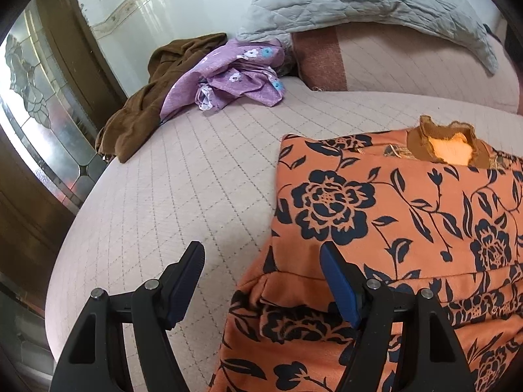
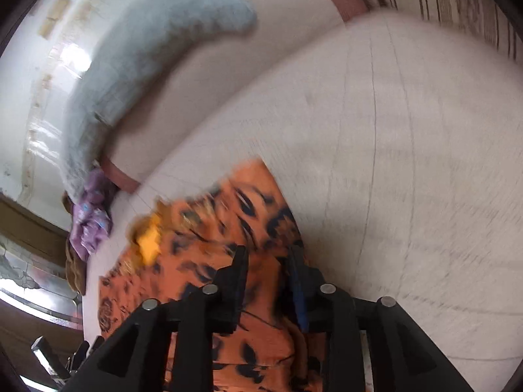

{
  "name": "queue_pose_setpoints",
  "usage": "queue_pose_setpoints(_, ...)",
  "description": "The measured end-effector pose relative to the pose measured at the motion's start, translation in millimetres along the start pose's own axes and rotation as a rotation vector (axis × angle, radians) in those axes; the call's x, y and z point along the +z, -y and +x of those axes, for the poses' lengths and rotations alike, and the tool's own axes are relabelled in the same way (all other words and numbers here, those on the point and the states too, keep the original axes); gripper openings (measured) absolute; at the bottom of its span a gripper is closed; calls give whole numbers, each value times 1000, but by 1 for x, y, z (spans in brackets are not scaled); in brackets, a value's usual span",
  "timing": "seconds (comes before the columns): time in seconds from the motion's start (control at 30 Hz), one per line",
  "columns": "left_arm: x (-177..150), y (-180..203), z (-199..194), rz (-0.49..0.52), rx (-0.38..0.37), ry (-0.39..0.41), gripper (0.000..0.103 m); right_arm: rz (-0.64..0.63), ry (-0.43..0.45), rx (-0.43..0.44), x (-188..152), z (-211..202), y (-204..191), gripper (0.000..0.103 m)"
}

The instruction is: Fold small clothes

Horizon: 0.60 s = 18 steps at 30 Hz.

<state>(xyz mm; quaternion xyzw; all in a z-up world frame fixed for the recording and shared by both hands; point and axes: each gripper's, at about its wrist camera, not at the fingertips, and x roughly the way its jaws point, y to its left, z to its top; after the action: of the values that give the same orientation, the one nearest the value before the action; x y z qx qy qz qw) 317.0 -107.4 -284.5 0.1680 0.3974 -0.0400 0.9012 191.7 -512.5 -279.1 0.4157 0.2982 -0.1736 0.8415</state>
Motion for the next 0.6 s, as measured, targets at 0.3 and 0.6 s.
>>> queue_pose_setpoints(0.3, -6, 3, 24, 12, -6, -87, 74, -206, 21, -7, -23, -13, -50, 36)
queue_pose_setpoints(0.6, -3, 2, 18, 7, -22, -69, 74, -219, -161, -94, -41, 45, -37, 34)
